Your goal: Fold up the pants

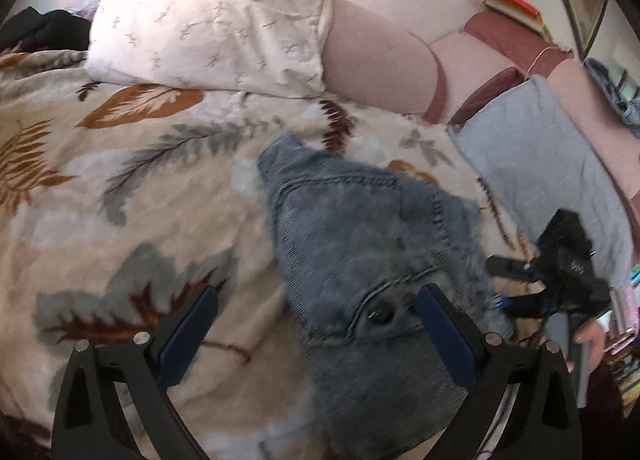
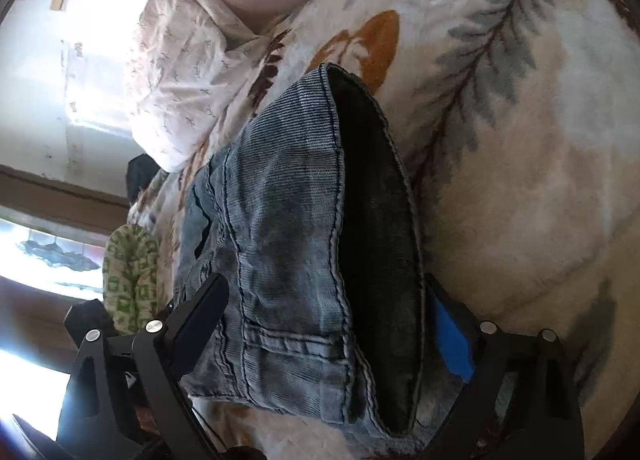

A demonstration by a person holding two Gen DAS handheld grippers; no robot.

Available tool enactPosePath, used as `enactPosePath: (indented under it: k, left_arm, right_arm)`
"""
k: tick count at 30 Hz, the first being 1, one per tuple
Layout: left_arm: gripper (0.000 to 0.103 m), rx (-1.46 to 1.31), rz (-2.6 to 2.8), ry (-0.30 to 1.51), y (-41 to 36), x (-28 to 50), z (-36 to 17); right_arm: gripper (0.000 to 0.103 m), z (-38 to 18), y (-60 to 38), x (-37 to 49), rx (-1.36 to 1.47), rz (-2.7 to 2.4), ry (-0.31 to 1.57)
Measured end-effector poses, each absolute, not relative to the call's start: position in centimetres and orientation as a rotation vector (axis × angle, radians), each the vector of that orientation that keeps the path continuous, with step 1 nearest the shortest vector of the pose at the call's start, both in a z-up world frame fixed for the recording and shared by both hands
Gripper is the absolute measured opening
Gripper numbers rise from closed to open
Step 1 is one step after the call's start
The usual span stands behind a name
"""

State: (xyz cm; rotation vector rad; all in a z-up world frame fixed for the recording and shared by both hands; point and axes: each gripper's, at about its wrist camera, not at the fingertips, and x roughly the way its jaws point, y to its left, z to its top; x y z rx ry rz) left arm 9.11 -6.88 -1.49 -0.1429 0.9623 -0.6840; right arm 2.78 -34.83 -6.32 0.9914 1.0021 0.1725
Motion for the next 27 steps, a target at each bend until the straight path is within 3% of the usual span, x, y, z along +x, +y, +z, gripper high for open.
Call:
enactPosePath:
  k: [10, 14, 20, 22, 27]
  left_arm:
    - [0.1, -0.158, -0.774, 1.017, -8.5, 8.6, -3.0]
    - [0.082, -0.152, -0.81, 1.01, -8.6, 8.2, -2.9]
    - [0.071, -0.161, -0.826, 0.995, -8.5, 8.1, -2.9]
    - [0.067, -0.17, -0.83, 0.994, -8.4, 8.2, -2.9]
    - [0.059, -0.177, -0.839, 0.98, -8.2, 8.1, -2.7]
  right_arm:
    - [0.095, -6.6, -33.9, 3.2, 0.999, 0.248, 0.991]
    - [0.098, -6.8, -33.7, 3.4, 0.982, 0.261, 1.003]
    - [0.103, -6.3, -32.6, 3.5, 0.926, 0.26, 0.99]
    - [0.099, -5.9, -32.1, 3.4, 0.902, 0.264, 0.982]
    - [0.078, -4.7, -30.4, 3.5, 0.833, 0.311, 0.959]
